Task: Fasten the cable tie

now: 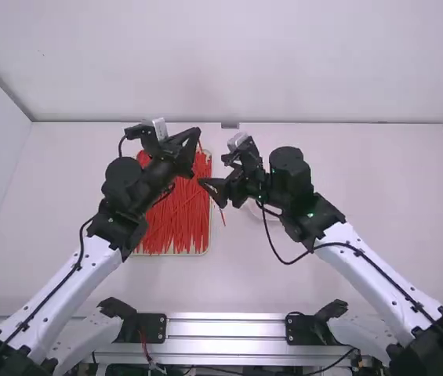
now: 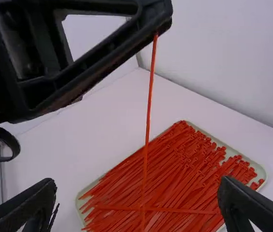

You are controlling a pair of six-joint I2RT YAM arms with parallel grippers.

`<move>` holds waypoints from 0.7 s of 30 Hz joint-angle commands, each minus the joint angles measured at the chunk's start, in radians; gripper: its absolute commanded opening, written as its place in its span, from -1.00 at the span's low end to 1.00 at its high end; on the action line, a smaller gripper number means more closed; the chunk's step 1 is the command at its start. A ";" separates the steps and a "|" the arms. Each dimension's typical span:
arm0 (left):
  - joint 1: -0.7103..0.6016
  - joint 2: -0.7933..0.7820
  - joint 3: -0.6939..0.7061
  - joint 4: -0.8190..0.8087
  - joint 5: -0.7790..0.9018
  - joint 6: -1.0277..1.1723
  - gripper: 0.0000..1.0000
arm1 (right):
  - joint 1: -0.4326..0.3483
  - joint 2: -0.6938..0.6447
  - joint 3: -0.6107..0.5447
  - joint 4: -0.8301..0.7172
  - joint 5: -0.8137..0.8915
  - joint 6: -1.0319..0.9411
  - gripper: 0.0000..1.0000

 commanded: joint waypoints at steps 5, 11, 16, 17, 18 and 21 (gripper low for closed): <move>-0.016 -0.005 -0.005 0.016 0.055 0.003 -0.97 | -0.005 0.064 -0.008 0.032 0.027 0.007 0.68; -0.016 -0.006 -0.005 0.008 0.047 0.003 -0.97 | -0.034 0.114 -0.008 0.069 -0.074 0.007 -0.24; -0.016 -0.006 -0.005 0.004 0.043 0.008 -0.97 | -0.073 0.123 -0.008 0.076 -0.156 0.007 -1.00; -0.016 -0.006 -0.005 0.004 0.045 0.023 -0.97 | -0.083 0.123 -0.008 0.077 -0.177 0.003 -1.00; -0.016 -0.006 -0.005 0.003 0.047 0.026 -0.97 | -0.090 0.122 -0.008 0.076 -0.180 0.004 -1.00; -0.016 -0.006 -0.005 -0.002 0.047 0.024 -0.52 | -0.097 0.122 -0.008 0.071 -0.180 0.004 -1.00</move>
